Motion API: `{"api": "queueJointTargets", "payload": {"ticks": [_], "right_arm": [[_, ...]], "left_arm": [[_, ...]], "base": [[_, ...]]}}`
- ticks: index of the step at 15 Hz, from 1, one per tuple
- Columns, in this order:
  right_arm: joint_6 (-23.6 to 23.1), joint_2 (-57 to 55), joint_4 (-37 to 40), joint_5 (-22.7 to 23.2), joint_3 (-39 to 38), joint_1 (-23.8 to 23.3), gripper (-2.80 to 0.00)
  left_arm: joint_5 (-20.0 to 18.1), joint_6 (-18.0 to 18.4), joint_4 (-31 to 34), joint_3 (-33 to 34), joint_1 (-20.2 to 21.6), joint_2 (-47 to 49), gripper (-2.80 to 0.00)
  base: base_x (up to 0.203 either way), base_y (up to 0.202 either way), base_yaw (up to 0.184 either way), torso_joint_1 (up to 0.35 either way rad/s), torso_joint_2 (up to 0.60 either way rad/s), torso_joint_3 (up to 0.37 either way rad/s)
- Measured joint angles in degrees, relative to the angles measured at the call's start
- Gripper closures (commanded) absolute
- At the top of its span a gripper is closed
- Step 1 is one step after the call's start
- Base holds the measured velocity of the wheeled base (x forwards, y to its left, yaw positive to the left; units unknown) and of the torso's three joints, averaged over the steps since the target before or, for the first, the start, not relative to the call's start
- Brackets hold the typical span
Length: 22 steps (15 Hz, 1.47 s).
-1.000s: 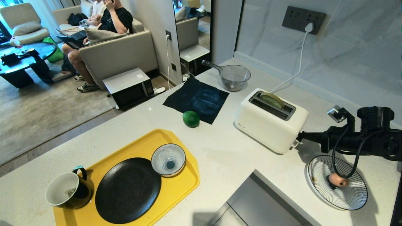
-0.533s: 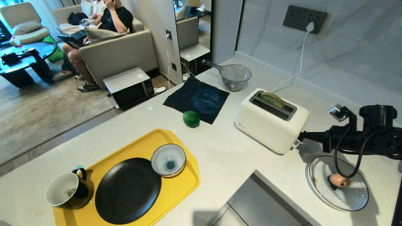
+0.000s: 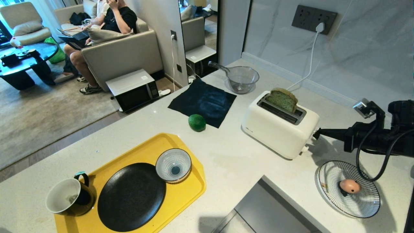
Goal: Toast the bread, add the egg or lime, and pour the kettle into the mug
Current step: Use a bread toaster, then put the baked bread on a plate
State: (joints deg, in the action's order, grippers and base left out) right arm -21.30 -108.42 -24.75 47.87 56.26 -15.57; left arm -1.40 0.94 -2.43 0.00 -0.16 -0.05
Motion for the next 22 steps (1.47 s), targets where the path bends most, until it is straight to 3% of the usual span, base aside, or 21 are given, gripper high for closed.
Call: {"api": "queueJointTargets", "payload": {"ticks": [5, 8, 12, 13, 16, 19, 22], "right_arm": [[2.1, 5.6, 0.0, 0.1, 1.9, -1.2, 0.0], [9.7, 8.6, 2.1, -0.7, 8.2, -1.3, 0.0], [11.7, 10.5, 18.0, -1.2, 22.1, -1.0, 0.0], [11.7, 10.8, 22.8, -1.2, 24.9, -1.0, -2.8], [11.6, 11.9, 33.0, -0.9, 29.0, -0.3, -2.8], [10.9, 12.7, 34.3, -1.8, 30.8, 0.8, -2.8], [6.1, 12.7, 40.1, -6.1, 35.4, 2.3, -2.8]], "left_arm": [[0.0, 0.0, 0.0, 0.0, 0.0, 0.0, 0.0], [0.0, 0.0, 0.0, 0.0, 0.0, 0.0, 0.0], [0.0, 0.0, 0.0, 0.0, 0.0, 0.0, 0.0], [0.0, 0.0, 0.0, 0.0, 0.0, 0.0, 0.0], [0.0, 0.0, 0.0, 0.0, 0.0, 0.0, 0.0], [0.0, 0.0, 0.0, 0.0, 0.0, 0.0, 0.0], [0.0, 0.0, 0.0, 0.0, 0.0, 0.0, 0.0]], "base": [[0.0, 0.0, 0.0, 0.0, 0.0, 0.0], [0.0, 0.0, 0.0, 0.0, 0.0, 0.0], [0.0, 0.0, 0.0, 0.0, 0.0, 0.0], [0.0, 0.0, 0.0, 0.0, 0.0, 0.0], [0.0, 0.0, 0.0, 0.0, 0.0, 0.0], [0.0, 0.0, 0.0, 0.0, 0.0, 0.0], [0.0, 0.0, 0.0, 0.0, 0.0, 0.0]]}}
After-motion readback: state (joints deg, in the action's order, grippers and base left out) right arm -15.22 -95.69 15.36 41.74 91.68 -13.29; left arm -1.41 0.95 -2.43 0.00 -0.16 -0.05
